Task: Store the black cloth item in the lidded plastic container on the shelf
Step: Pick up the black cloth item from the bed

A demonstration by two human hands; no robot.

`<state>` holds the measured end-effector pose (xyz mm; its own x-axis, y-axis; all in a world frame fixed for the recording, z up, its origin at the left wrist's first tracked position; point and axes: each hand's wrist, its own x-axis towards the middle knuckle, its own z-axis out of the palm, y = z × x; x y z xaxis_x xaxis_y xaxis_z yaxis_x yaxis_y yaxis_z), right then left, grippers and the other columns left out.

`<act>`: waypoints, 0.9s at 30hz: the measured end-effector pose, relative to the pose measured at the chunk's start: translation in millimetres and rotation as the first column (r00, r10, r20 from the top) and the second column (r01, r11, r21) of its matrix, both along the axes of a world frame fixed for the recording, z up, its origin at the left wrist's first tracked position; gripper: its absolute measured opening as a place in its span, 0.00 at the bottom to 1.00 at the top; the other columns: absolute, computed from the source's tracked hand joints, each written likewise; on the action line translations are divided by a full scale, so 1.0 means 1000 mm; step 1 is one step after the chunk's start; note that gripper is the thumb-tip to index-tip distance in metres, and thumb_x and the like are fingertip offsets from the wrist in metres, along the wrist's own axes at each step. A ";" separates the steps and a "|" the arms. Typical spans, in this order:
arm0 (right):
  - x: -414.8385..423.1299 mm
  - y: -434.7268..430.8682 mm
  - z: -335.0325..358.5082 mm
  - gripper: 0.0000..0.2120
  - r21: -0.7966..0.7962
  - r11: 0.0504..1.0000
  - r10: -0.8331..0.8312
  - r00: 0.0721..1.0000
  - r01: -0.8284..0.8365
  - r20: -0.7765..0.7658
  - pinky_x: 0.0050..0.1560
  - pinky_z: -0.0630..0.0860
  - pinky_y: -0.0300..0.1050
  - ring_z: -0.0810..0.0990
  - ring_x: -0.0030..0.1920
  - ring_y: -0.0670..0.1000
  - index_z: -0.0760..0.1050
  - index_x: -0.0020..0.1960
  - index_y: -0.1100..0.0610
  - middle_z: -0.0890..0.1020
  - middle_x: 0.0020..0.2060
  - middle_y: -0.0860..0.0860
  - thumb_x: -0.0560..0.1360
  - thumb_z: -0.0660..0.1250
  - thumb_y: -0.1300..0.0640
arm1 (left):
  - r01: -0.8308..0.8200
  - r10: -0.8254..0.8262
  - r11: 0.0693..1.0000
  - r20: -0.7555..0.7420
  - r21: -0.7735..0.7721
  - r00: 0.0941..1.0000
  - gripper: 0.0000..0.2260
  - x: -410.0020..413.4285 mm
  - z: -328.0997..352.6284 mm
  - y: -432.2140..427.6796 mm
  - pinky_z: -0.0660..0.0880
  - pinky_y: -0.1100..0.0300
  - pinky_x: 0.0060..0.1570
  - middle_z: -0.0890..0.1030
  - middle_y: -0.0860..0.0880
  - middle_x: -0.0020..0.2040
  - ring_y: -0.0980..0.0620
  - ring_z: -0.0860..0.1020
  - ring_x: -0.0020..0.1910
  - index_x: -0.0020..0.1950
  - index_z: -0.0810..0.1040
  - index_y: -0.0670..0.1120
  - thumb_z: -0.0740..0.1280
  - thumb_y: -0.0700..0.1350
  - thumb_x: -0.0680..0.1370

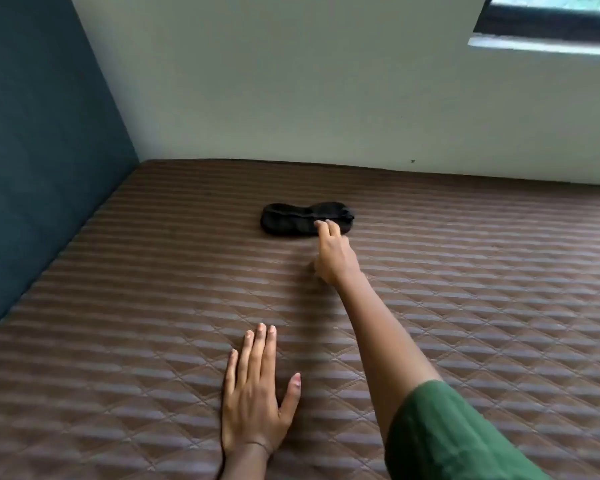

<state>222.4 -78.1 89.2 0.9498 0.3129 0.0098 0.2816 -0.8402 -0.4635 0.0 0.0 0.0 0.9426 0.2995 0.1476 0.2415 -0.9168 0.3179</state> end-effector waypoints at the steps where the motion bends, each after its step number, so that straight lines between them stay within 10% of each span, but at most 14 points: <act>1: 0.000 0.004 0.002 0.32 -0.092 0.995 0.035 0.999 -0.035 -0.002 0.59 0.73 0.56 0.66 0.68 0.62 0.56 0.75 0.55 0.54 0.76 0.53 0.74 0.60 0.69 | -0.008 0.008 1.000 0.005 -0.002 1.000 0.34 0.000 0.001 0.000 0.56 0.50 0.71 0.66 0.47 0.75 0.50 0.60 0.73 0.75 0.63 0.45 0.44 0.63 0.77; 8: -0.003 0.019 0.001 0.27 -0.302 0.927 0.171 0.966 -0.224 -0.192 0.68 0.54 0.74 0.42 0.77 0.60 0.62 0.74 0.50 0.37 0.77 0.47 0.77 0.56 0.66 | -0.024 0.022 0.997 0.031 0.069 0.999 0.31 -0.002 0.001 -0.002 0.57 0.49 0.70 0.67 0.47 0.74 0.51 0.61 0.74 0.76 0.62 0.47 0.51 0.61 0.76; 17: 0.004 0.035 -0.008 0.31 -0.383 0.908 0.094 0.974 -0.169 -0.207 0.68 0.52 0.74 0.45 0.77 0.59 0.50 0.78 0.49 0.38 0.77 0.44 0.77 0.51 0.63 | -0.038 0.032 0.996 0.071 0.082 0.997 0.31 -0.001 -0.002 -0.003 0.56 0.50 0.71 0.66 0.47 0.75 0.49 0.64 0.74 0.76 0.62 0.47 0.53 0.60 0.75; 22: 0.005 0.041 -0.009 0.25 -0.403 0.908 0.094 0.993 -0.113 -0.065 0.68 0.55 0.65 0.56 0.74 0.58 0.62 0.73 0.58 0.57 0.77 0.51 0.76 0.52 0.63 | -0.028 0.023 0.997 0.067 0.075 0.997 0.31 -0.002 0.001 -0.003 0.55 0.50 0.71 0.66 0.47 0.75 0.48 0.65 0.74 0.76 0.62 0.47 0.53 0.60 0.75; 27: -0.003 0.036 -0.020 0.12 -0.366 0.928 0.223 0.888 -0.067 0.403 0.63 0.63 0.51 0.75 0.57 0.57 0.79 0.52 0.59 0.82 0.52 0.55 0.73 0.60 0.67 | -0.030 0.026 0.996 0.052 0.080 0.998 0.32 -0.002 -0.002 -0.003 0.55 0.49 0.71 0.64 0.48 0.76 0.49 0.63 0.75 0.77 0.60 0.48 0.51 0.61 0.76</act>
<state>219.0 -42.2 69.6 0.8176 0.5050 0.2768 0.5173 -0.8552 0.0323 -2.3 -2.5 -2.0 0.9246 0.3109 0.2202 0.2530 -0.9332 0.2553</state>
